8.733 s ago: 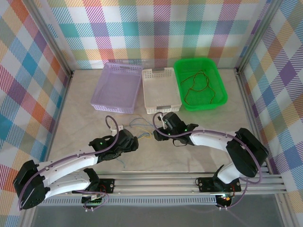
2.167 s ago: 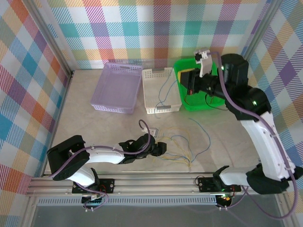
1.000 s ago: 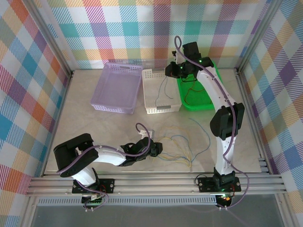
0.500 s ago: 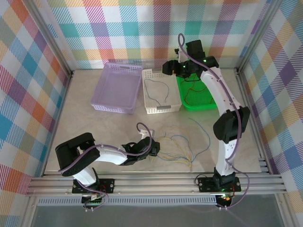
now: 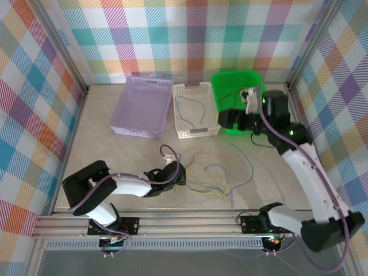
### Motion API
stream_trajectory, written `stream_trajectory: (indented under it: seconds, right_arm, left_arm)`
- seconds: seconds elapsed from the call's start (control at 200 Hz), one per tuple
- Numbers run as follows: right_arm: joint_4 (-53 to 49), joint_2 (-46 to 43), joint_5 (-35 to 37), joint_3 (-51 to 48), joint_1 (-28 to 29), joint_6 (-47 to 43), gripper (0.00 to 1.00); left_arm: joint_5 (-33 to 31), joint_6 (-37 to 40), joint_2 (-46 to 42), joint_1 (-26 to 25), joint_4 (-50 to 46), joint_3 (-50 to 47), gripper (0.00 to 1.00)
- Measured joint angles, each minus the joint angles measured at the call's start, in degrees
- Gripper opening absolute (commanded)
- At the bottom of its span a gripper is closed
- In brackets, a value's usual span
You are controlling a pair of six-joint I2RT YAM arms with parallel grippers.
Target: Untangle the cables
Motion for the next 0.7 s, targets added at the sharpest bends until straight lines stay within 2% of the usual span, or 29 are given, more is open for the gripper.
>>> stream_trajectory:
  seconds: [0.155,0.325,0.485,0.7]
  right_arm:
    - [-1.88,-7.91,-0.55,-14.23,2.64,0.50,0.81]
    - [-2.10,-13.97,-1.05,-24.20,5.99,2.78,0.77]
    - [-0.22,-12.28,1.16,-28.92,10.64,3.93,0.75]
    - [4.04,-8.33,3.56,-33.14,12.92,4.52,0.69]
  left_arm:
    - [-0.46,0.63,-6.38,5.07,-5.20,-1.42,0.00]
    - [0.17,1.51,-12.63,10.29,-8.15,-1.75,0.00]
    - [0.98,2.14,-14.38,11.15,-9.92,-1.86,0.00]
    - [1.01,2.21,-20.76,11.19,-13.88,-3.80,0.00]
